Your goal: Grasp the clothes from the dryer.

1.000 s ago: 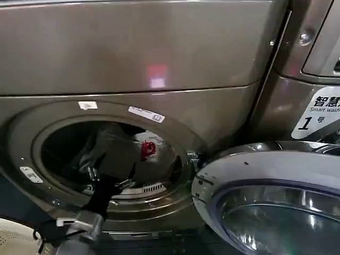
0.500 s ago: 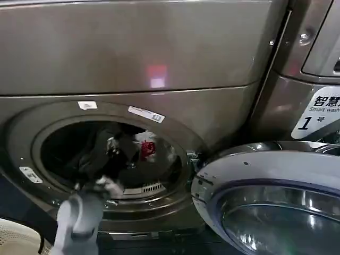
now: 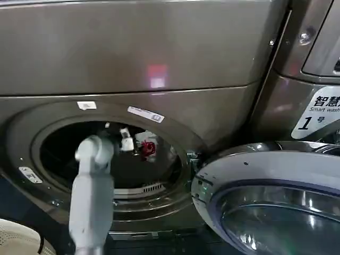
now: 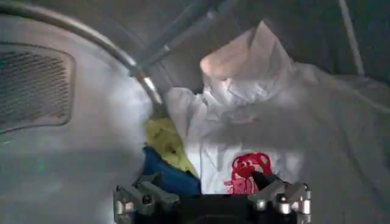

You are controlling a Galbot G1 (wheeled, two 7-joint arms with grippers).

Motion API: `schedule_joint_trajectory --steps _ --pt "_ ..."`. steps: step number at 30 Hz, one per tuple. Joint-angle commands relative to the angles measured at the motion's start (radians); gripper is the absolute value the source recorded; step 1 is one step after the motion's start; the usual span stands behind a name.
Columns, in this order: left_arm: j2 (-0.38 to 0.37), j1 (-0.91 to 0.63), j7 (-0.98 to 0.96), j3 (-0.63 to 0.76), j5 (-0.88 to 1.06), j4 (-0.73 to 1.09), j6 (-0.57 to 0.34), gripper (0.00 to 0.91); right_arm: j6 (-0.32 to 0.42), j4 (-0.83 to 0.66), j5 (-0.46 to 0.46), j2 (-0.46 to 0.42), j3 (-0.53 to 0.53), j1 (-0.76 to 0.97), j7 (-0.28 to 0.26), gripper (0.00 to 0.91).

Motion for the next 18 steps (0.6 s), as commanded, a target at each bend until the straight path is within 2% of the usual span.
schedule_joint_trajectory --steps 1,18 --pt "0.006 -0.050 0.020 0.032 -0.012 0.161 -0.005 0.907 0.000 0.008 0.001 0.003 -0.017 0.006 -0.001 0.907" --pt "0.034 -0.106 0.018 -0.082 0.085 0.293 -0.020 0.907 0.000 0.019 0.000 0.000 -0.046 0.024 -0.014 0.907"
